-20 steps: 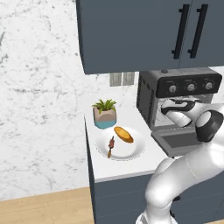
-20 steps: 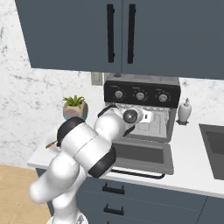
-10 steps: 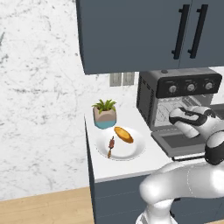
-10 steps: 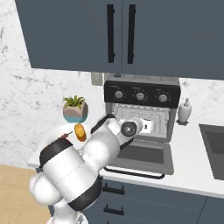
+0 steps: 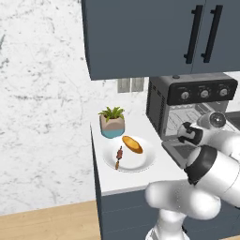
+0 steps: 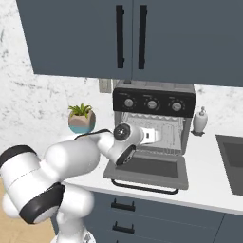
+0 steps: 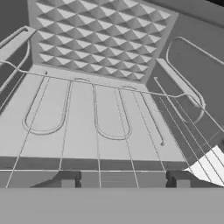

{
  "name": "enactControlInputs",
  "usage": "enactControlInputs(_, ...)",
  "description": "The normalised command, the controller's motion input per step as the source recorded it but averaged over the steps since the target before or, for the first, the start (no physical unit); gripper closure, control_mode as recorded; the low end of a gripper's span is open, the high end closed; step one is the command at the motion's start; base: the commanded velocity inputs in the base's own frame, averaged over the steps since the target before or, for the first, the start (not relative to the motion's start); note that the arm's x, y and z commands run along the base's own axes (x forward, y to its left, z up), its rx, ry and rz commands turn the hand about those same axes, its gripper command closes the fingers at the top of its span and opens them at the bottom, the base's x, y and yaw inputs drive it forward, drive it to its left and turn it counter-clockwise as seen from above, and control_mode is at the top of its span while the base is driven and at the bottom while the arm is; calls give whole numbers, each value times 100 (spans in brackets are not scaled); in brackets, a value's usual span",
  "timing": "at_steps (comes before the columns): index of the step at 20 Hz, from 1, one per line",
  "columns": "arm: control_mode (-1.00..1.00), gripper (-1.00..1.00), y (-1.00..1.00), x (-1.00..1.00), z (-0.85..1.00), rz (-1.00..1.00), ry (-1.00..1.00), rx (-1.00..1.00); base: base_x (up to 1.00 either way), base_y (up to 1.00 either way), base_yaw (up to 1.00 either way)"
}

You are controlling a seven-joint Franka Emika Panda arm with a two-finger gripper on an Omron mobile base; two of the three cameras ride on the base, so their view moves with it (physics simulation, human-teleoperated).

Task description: Pick up the kebab skewer and baguette bread, and place them inside the toaster oven. Close the toaster oven door and start by setting the timer.

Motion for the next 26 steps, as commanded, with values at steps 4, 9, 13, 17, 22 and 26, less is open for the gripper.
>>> enactControlInputs(4,-100,-100,10,-69,-65,13,45,-1,0,0,0)
enactControlInputs(9,-100,-100,0,-61,-30,14,45,7,0,0,0)
enactControlInputs(13,-100,-100,-5,-13,52,6,31,29,0,0,0)
enactControlInputs(17,-100,-100,-7,0,100,0,29,36,0,0,0)
enactControlInputs(22,-100,-100,-4,-48,100,0,29,31,0,0,0)
enactControlInputs(26,-100,-100,0,-77,100,0,33,27,0,0,0)
